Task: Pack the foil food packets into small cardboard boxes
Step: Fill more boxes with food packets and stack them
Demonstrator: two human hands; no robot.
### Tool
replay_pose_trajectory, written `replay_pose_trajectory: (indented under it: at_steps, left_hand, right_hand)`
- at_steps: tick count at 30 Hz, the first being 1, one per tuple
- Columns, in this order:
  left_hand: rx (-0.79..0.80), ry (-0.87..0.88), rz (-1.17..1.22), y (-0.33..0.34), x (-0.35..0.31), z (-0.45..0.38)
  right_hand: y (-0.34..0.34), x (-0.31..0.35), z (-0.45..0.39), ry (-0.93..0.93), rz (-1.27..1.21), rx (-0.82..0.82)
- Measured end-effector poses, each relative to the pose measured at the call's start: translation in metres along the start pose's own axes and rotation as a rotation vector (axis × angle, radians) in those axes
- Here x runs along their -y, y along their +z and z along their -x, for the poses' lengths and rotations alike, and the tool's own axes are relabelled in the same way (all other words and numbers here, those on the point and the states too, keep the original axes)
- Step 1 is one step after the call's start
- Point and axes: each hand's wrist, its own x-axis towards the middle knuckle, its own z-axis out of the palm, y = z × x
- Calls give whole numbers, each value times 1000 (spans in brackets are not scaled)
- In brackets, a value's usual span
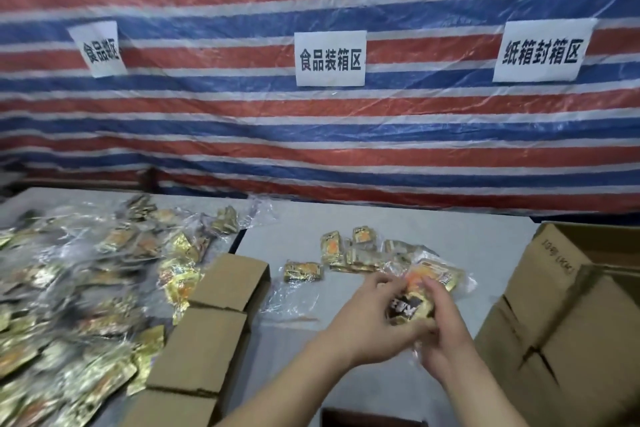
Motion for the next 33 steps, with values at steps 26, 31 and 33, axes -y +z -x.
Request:
replay_pose_trajectory:
  at_steps: [26,31,33]
  left_hand:
    - [48,-614,297,116,166,97]
    - [17,-604,306,126,162,103]
    - [-8,-598,308,126,162,104]
  right_hand:
    - [-99,-139,-13,386,1923,776]
    - [-117,-175,-20,430,2071,685]
    - [-120,-170,-16,486,1848,608]
